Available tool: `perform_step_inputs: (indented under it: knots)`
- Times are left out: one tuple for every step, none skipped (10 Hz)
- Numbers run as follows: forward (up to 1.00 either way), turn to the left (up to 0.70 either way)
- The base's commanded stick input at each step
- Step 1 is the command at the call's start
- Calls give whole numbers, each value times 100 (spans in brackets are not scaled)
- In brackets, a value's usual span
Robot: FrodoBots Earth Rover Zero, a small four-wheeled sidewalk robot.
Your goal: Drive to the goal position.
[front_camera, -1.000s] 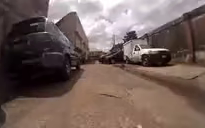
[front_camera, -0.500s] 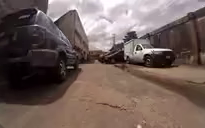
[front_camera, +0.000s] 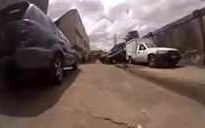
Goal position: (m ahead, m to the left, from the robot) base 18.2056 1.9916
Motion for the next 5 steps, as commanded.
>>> perform_step_inputs:
  knots:
    - [85, 0]
    - [85, 0]
    - [85, 0]
    - [85, 0]
    - [85, 0]
